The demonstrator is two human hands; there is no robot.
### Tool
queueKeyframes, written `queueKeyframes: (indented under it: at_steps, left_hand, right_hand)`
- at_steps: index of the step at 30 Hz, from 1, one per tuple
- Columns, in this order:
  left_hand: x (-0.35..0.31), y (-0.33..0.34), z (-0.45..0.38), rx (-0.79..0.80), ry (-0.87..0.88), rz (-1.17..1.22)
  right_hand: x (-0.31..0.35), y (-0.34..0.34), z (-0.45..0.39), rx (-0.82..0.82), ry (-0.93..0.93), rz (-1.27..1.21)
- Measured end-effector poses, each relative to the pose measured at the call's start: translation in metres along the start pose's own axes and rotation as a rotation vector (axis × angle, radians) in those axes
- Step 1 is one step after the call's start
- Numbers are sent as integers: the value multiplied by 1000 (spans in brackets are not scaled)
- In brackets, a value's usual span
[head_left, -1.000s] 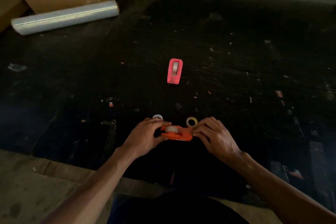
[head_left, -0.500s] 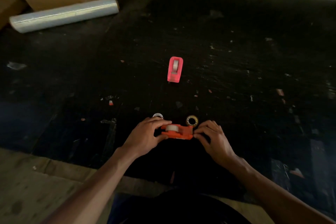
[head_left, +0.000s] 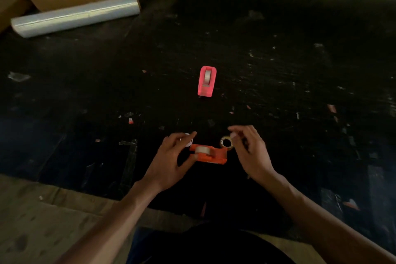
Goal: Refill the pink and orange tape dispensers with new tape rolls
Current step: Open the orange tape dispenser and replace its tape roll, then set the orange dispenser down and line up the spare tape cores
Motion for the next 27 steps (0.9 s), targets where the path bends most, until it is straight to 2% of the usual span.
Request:
queueKeyframes:
  at_steps: [4,6,8,11,15,17,20,27]
  left_hand:
    - [18,-24,-4,-181,-48,-59]
    - [29,-35,-14,-240,-86,-88]
    - [42,-38,-27,-234,-142,-111]
    - [60,-34,-39,-208,-209,-200]
    - [64,-24,-43,-208,-219,-394]
    - [66,-21,-45,-184,-246,-404]
    - [66,-21,-46,-181,-243,-404]
    - [68,-20,-46,-187,-247,-440]
  right_hand:
    - [23,43,-3,352,-122,365]
    - [29,63,-1,440,-189,561]
    - [32,78,1,471,-248,658]
    - [35,89,3,488,-288,687]
    - [38,79,-6,552,-215,518]
    - [40,63,-20,510,-173,432]
    - [41,31,-55,318,-108,346]
    - [-18,-24,-146,-123,332,167]
Point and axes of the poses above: each hand's wrist, its own z-axis away from the middle knuckle, its own y-axis out of the palm, x = y × z, the point moved 10 cm from there along -z, towards the middle knuckle, and after that the axes turned 4 degrees about z, right-handed, at the moved point
